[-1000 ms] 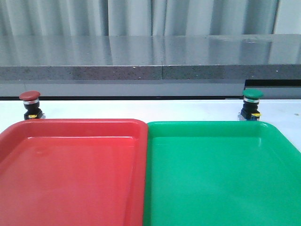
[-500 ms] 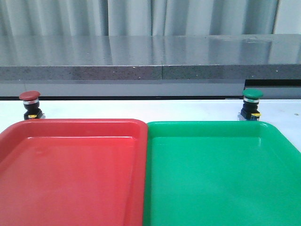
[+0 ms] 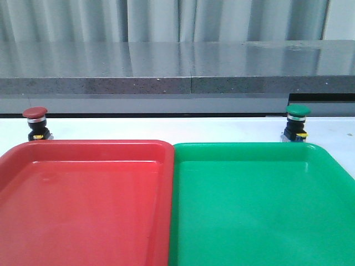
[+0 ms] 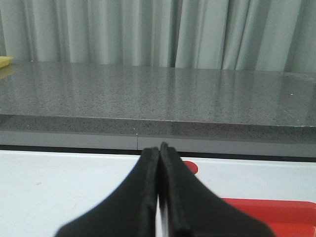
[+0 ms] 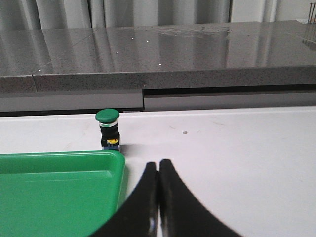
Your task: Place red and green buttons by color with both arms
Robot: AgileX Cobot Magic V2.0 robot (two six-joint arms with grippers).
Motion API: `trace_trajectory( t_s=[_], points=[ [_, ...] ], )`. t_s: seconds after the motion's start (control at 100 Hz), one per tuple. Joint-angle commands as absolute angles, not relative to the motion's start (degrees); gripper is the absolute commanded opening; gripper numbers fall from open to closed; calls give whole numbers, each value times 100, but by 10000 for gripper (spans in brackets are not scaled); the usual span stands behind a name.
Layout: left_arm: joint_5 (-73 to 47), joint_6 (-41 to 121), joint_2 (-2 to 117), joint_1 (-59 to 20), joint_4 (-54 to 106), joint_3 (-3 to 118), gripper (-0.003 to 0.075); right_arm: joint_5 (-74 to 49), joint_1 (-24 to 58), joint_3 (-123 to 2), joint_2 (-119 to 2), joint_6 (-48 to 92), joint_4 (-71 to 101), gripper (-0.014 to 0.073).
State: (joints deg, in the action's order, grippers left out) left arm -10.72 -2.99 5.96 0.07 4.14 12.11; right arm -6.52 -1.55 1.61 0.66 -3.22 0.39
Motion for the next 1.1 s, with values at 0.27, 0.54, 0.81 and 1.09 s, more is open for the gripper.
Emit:
trace_trajectory(
  t_s=[0.27, 0.54, 0.81, 1.09],
  points=[
    [-1952, -300, 2132, -25, 470, 2567, -17, -227, -151, 49, 192, -268, 0, -64],
    [-1881, -300, 3001, -25, 470, 3006, 424, -221, -151, 49, 192, -268, 0, -64],
    [-920, -300, 3477, -25, 481, 3004, 639, -221, -151, 49, 192, -268, 0, -64],
    [-769, -300, 4114, -40, 651, 3293, 639, -221, -151, 49, 192, -268, 0, -64]
  ],
)
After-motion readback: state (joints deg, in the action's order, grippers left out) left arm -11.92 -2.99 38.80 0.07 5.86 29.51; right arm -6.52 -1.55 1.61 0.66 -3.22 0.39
